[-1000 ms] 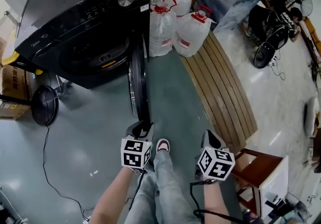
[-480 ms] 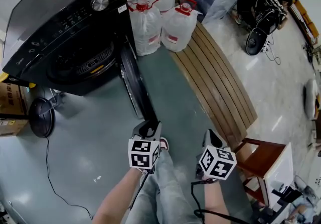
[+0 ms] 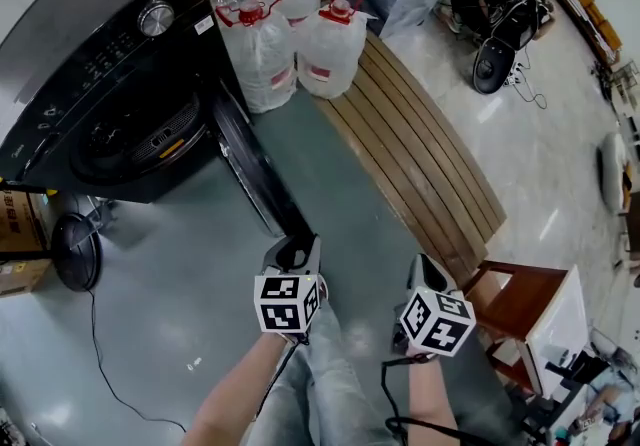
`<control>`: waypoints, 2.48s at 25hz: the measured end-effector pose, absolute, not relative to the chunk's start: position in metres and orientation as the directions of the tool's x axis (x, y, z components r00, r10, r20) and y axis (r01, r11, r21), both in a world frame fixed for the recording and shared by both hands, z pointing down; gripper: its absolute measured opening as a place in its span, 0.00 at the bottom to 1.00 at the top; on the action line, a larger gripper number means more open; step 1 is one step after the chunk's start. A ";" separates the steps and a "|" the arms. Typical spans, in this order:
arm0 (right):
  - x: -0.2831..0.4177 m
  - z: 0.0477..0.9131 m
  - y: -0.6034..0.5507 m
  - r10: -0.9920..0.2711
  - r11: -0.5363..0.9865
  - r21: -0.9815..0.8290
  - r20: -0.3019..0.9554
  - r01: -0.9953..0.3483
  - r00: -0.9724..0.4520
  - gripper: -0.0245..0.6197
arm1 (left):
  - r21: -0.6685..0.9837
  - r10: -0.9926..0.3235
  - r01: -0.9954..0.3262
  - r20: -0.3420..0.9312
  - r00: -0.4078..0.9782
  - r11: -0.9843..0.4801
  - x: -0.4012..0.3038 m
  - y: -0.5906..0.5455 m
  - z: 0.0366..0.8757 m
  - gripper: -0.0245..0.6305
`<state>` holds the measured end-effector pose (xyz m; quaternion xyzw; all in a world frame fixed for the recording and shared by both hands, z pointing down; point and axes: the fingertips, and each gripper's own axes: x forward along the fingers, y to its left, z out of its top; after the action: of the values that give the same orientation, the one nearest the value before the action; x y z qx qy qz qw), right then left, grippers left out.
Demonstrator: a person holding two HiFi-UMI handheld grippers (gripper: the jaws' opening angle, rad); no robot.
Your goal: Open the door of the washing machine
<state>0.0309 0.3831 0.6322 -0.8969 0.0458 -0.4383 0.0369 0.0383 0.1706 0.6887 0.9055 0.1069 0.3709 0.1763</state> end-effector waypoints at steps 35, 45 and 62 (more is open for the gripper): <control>0.075 0.647 0.473 -0.028 -0.988 -0.112 0.798 0.103 0.602 0.05 | 0.396 0.287 0.025 0.618 0.732 -0.918 0.140 0.248 0.684 0.19; 0.086 0.649 0.472 -0.039 -0.989 -0.116 0.795 0.088 0.606 0.05 | 0.387 0.286 0.030 0.623 0.728 -0.922 0.141 0.251 0.686 0.19; 0.093 0.611 0.393 -0.242 -0.966 -0.249 0.770 -0.072 0.590 0.05 | 0.293 0.293 0.112 0.703 0.647 -0.950 0.102 0.238 0.652 0.13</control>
<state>0.0935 0.3931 0.6112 -0.8865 0.0886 -0.4438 0.0963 0.1024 0.2376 0.6524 0.9007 0.1124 0.4045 0.1120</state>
